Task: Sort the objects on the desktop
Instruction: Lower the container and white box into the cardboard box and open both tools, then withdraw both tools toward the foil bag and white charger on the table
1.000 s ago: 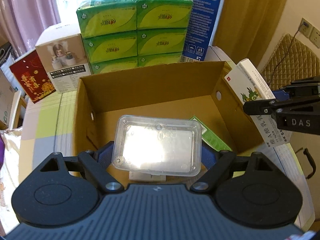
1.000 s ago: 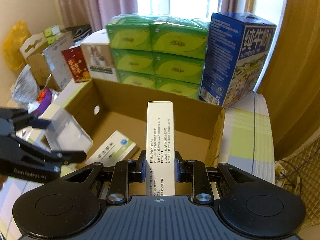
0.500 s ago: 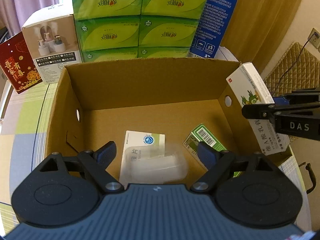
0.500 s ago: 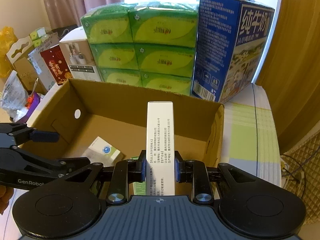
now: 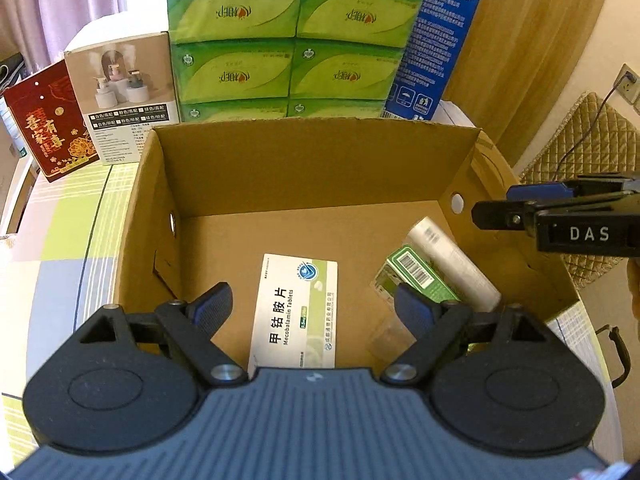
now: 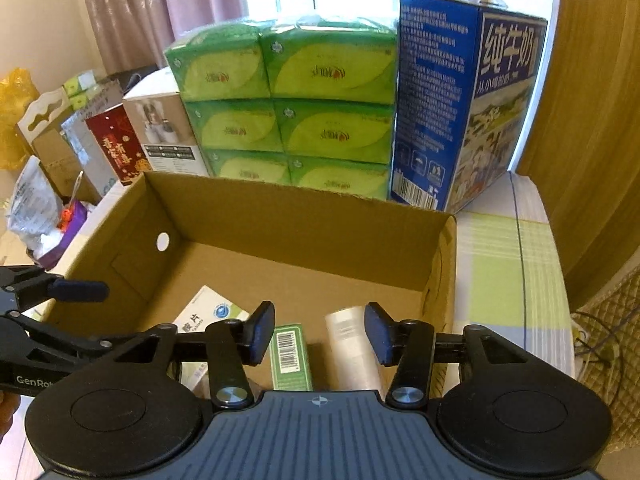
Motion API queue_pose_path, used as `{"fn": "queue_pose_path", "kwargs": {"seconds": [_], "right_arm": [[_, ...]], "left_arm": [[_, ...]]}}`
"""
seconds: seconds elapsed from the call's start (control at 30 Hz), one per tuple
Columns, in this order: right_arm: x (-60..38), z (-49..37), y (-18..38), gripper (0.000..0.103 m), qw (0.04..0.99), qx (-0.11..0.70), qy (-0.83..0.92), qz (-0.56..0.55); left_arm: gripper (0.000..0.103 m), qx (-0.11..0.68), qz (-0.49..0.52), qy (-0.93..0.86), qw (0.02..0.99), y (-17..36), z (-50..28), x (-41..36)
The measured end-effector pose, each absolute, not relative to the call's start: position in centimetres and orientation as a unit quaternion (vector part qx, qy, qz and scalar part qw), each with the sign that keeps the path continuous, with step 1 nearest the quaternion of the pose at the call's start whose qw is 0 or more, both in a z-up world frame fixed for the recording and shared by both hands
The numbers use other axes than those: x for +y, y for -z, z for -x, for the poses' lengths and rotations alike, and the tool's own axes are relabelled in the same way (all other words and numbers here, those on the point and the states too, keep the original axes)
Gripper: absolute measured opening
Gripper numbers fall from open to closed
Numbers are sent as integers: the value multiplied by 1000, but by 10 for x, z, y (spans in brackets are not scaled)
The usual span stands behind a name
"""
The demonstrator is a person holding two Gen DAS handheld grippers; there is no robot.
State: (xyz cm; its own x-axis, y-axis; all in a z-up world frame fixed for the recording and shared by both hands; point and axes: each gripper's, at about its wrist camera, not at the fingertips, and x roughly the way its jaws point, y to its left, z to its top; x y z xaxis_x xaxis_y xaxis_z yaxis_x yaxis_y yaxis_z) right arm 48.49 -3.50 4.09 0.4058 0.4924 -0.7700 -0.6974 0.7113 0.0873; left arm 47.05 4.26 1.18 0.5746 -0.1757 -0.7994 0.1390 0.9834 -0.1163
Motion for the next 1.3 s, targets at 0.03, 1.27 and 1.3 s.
{"fn": "queue_pose_path", "kwargs": {"seconds": [0.03, 1.27, 1.3], "right_arm": [[-36, -483, -44, 48, 829, 410, -360, 126], [-137, -281, -83, 87, 811, 392, -378, 216], [-138, -279, -82, 88, 810, 392, -378, 217]], "left_arm": [[85, 451, 20, 89, 888, -14, -468, 43], [90, 449, -1, 87, 889, -79, -274, 35], [90, 450, -2, 88, 889, -79, -271, 34]]}}
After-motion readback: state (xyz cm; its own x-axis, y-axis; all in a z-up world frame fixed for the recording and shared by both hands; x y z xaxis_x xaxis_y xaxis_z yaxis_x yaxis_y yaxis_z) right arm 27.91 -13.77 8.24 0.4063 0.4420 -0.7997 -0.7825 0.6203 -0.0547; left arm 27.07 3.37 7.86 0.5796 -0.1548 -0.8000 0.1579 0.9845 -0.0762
